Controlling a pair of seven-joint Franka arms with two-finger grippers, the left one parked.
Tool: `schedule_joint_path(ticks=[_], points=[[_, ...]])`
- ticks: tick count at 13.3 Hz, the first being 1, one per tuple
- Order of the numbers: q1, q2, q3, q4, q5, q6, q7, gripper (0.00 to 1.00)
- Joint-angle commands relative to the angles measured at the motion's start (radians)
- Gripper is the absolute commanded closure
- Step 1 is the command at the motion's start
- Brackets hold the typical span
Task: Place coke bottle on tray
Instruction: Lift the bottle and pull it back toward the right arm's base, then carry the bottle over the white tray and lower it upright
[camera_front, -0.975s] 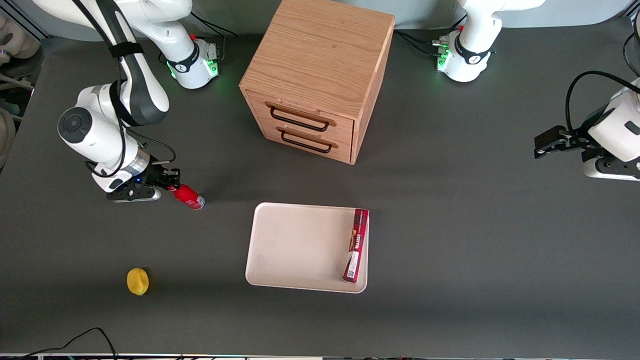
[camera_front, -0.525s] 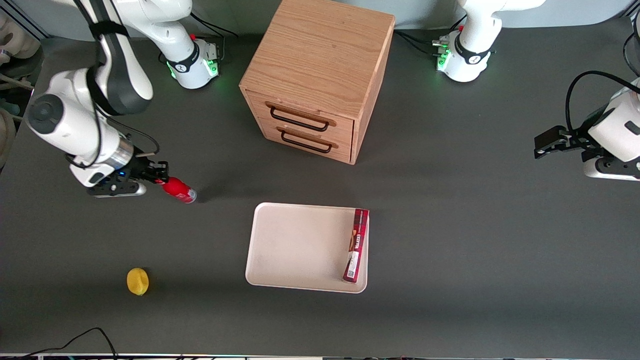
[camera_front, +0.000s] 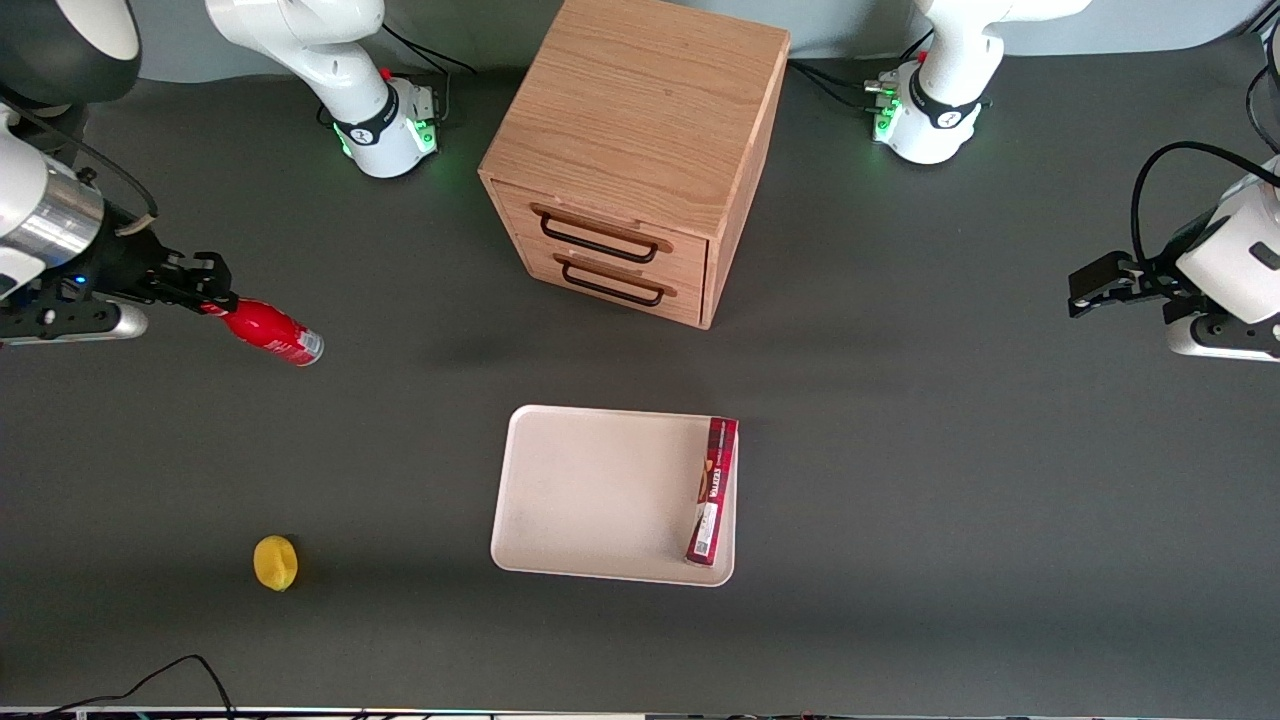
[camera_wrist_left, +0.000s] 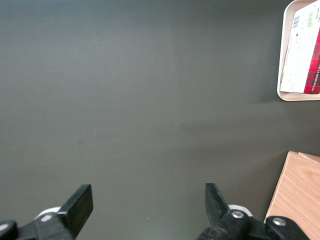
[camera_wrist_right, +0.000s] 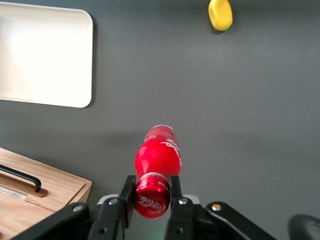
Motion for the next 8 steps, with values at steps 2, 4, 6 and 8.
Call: schedule_joint_path(ticks=[2,4,6,8], points=[[0.071,0.231,0.009,0.246,-0.021,-0.049,0.186,1.0],[0.143,0.361,0.005,0.399,-0.021,-0.048,0.326,1.0],[0.207,0.476,0.0,0.515,-0.021,-0.026,0.447,1.0],[0.253,0.57,-0.003,0.579,-0.021,0.053,0.554,1.0]])
